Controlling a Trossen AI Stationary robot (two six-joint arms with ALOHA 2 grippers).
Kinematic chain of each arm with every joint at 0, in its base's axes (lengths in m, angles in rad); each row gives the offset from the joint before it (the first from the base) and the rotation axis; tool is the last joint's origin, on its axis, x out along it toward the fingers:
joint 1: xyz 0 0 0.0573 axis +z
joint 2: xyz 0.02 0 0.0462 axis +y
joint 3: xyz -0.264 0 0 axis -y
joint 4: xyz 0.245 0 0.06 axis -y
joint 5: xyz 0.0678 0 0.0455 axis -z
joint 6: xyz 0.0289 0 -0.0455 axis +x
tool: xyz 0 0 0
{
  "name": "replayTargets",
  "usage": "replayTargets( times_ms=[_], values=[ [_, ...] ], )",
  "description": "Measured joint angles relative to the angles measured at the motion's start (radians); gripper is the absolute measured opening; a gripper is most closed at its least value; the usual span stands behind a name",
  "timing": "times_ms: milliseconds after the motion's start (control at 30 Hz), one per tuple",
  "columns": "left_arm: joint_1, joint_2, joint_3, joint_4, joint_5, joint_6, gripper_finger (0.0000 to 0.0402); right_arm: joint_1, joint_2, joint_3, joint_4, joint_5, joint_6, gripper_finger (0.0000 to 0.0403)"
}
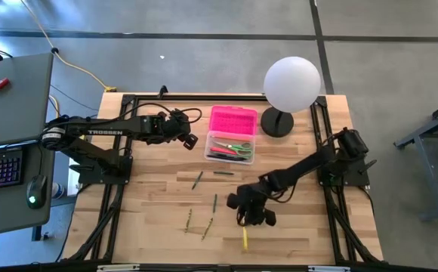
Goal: Pick & place school supplies into a supply box
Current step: Put the yellow pen into the transparent supply box
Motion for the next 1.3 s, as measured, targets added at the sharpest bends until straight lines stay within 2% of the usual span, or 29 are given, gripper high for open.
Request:
replayTargets(
  times_ms=[167,333,900,1167,1300],
  values=[
    [0.000,0.000,0.000,-0.001,0.000,0.002,0.0113,-0.029,0.002,-0.003,0.001,-0.035,-0.105,0.0073],
    [0.000,0.000,0.000,-0.001,-0.001,0.002,0.0113,-0.058,0.066,-0.003,0.002,-0.120,-0.121,0.0073],
    [0.000,0.000,0.000,-0.020,0.000,0.002,0.0113,-0.073,0.146,0.002,-0.020,-0.183,-0.264,0.0073],
    [0.000,0.000,0.000,-0.020,0.000,0.002,0.0113,-0.060,0.159,-0.001,0.010,-0.240,-0.186,0.0073],
    [0.000,0.000,0.000,-0.018,0.003,0.002,0.0113,-0.046,0.211,-0.001,0.112,-0.284,-0.169,0.0074]
  ],
)
